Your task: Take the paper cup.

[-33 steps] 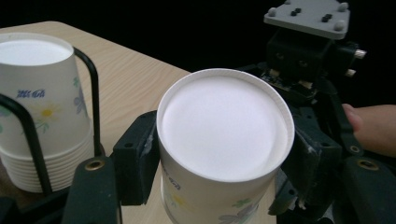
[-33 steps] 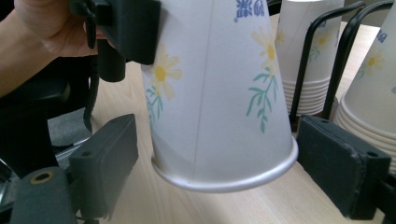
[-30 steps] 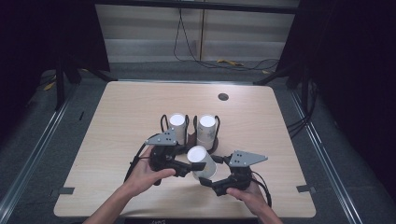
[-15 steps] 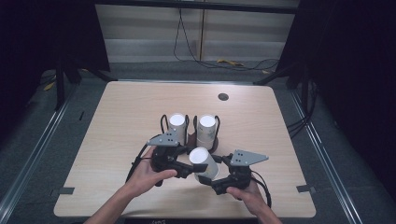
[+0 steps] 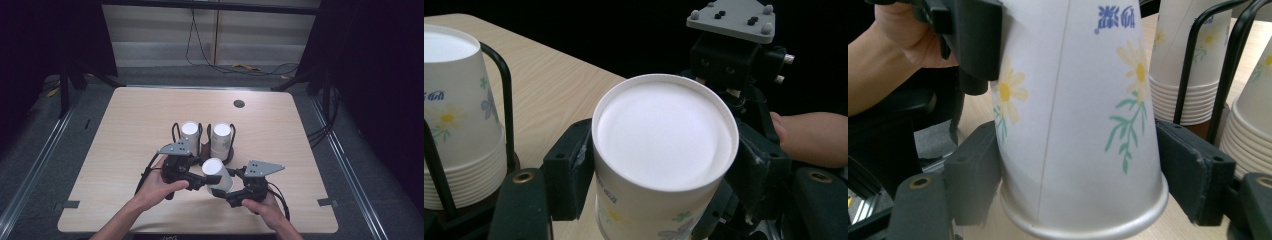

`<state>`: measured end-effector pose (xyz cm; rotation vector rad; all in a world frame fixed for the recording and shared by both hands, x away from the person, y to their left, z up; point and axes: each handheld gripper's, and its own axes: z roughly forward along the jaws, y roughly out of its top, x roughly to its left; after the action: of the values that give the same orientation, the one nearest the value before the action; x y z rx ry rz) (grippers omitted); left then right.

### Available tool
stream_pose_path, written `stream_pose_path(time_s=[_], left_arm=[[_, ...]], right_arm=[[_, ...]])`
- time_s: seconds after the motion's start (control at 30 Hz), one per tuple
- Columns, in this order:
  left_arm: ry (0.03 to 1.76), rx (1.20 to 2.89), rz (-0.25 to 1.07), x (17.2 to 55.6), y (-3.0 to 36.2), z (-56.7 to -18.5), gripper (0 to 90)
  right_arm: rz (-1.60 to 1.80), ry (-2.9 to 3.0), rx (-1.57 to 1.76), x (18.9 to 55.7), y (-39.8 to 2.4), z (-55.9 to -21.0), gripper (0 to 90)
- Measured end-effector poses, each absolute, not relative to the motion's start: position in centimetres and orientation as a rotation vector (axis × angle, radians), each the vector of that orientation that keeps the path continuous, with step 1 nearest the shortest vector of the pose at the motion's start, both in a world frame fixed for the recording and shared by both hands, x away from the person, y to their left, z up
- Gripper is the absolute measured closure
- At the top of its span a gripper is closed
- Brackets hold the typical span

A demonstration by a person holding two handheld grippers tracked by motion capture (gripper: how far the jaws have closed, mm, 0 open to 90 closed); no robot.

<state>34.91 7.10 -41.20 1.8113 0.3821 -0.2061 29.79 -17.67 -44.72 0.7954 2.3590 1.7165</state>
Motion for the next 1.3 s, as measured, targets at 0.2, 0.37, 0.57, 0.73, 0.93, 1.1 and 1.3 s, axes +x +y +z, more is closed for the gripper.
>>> stream_pose_path(time_s=[0.2,0.37,0.57,0.73,0.93,1.1,1.3], left_arm=[[0.404,1.811,-0.216,35.1,7.2,-41.4,26.6],[0.421,1.817,-0.211,35.1,7.2,-41.5,19.4],[0.424,1.815,-0.189,35.1,7.3,-41.5,16.1],[0.414,1.826,-0.170,35.1,7.4,-41.3,15.7],[0.390,1.850,-0.130,35.1,7.8,-40.9,15.8],[0.378,1.879,-0.107,35.1,8.0,-40.8,16.0],[0.352,1.909,-0.081,35.1,8.0,-40.8,16.1]], right_arm=[[1.727,2.372,0.800,29.9,-17.7,-44.7,24.2],[1.717,2.386,0.787,29.8,-17.6,-44.7,24.8],[1.705,2.400,0.782,29.8,-17.6,-44.5,25.7],[1.679,2.412,0.771,29.8,-17.5,-44.4,26.5],[1.654,2.437,0.772,29.8,-17.6,-44.5,26.7],[1.568,2.463,0.767,29.9,-17.9,-44.2,27.0],[1.429,2.516,0.736,30.0,-18.1,-43.6,28.0]])
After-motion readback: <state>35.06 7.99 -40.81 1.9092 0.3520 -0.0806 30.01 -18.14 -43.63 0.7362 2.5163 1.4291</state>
